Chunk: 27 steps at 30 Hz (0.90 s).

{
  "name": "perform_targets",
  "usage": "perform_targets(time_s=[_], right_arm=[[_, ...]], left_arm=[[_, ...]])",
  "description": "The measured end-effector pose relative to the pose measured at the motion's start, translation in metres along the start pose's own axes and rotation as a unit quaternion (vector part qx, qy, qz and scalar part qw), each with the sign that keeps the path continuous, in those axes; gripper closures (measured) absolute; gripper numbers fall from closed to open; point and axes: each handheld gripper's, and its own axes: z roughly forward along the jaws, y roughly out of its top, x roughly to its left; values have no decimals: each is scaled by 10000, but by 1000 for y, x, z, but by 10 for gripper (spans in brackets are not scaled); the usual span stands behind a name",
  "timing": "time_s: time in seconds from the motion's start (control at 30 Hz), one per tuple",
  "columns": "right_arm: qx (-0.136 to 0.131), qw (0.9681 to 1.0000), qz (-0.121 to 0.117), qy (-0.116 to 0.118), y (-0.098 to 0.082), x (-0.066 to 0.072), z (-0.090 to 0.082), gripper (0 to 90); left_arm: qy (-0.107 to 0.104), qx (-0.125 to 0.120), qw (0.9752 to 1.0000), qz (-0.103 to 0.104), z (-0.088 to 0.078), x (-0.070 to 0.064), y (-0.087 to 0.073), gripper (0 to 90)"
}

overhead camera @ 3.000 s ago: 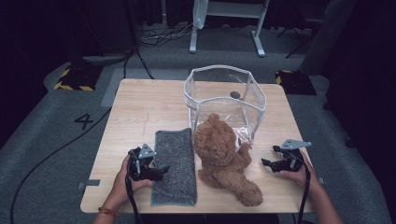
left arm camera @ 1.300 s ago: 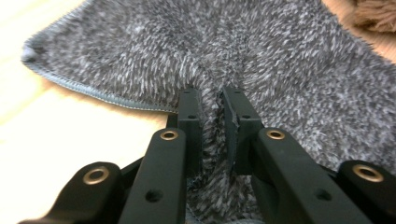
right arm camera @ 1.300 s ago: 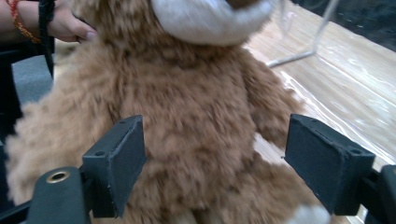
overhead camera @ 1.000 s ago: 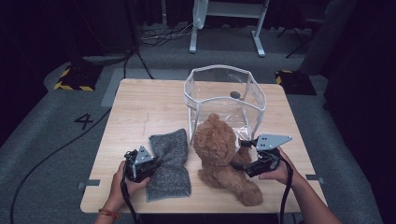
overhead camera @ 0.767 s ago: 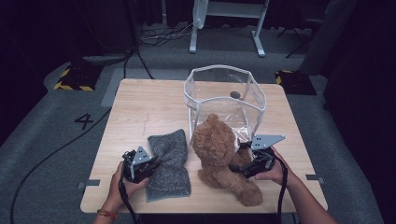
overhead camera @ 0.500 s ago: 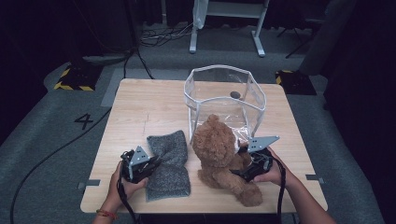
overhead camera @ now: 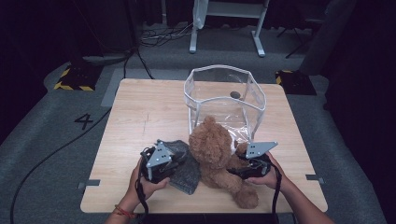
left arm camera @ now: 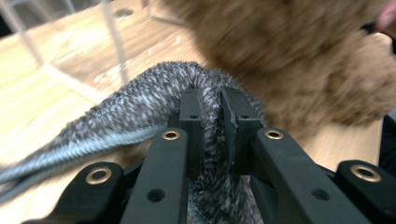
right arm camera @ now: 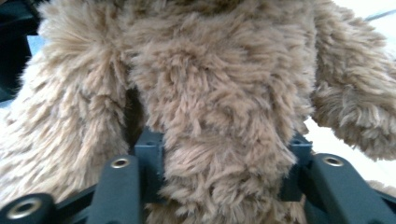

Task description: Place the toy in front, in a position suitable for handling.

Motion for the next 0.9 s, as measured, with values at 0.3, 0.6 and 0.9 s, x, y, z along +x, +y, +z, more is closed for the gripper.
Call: perform_targets(time_s=[0.3, 0.6, 0.9], right_arm=[[-263, 9994, -225, -86, 8, 7, 20, 552], [-229, 9983, -521, 122, 35, 8, 55, 518], [-183, 9983, -545, 101, 37, 7, 53, 177]], left_arm=[[-103, -701, 9973, -166, -6, -9, 13, 807], [120, -807, 9965, -186, -31, 3, 10, 808], [-27, -896, 9959, -97, -30, 7, 8, 808]])
